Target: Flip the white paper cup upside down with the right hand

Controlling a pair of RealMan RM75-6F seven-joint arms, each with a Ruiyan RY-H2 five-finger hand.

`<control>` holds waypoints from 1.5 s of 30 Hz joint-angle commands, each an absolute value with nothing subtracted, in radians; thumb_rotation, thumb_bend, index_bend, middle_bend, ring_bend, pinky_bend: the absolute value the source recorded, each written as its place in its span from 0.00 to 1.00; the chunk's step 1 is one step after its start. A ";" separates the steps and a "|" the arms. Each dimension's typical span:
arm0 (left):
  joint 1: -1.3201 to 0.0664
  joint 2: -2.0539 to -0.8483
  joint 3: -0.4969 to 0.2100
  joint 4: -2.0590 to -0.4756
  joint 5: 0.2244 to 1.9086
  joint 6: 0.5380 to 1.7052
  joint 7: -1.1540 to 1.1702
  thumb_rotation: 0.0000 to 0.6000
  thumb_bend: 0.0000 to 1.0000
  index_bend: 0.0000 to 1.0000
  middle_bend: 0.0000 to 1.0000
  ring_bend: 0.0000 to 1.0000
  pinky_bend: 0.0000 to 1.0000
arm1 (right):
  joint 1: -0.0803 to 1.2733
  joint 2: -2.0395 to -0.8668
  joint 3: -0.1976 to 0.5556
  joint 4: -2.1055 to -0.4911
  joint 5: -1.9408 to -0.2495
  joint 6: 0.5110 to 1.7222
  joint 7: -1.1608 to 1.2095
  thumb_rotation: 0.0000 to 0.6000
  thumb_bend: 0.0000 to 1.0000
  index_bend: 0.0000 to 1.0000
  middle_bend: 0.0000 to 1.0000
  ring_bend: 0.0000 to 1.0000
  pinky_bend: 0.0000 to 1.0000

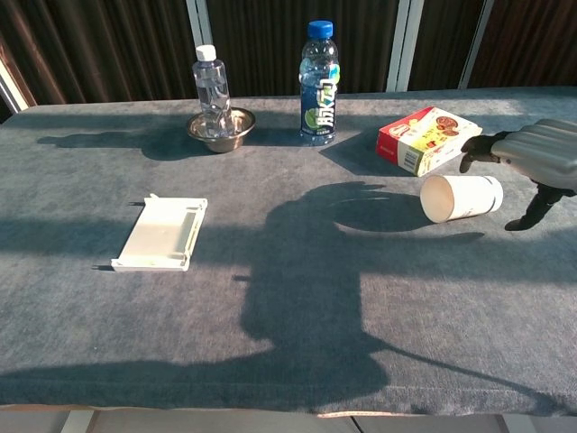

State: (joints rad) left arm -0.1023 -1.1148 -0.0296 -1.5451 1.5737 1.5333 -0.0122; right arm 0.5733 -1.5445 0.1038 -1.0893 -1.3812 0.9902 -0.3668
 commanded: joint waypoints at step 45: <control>-0.101 -1.110 -0.028 -1.555 1.567 1.525 -0.011 1.00 0.30 0.35 0.16 0.11 0.40 | 0.583 -1.368 0.010 -1.334 -1.785 1.224 -1.534 1.00 0.60 0.63 0.43 0.47 0.56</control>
State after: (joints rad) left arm -0.1012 -1.1095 -0.0282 -1.5552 1.5666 1.5247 -0.0109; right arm 0.5787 -1.4037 0.0223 -1.2660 -1.7523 1.2826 -1.3980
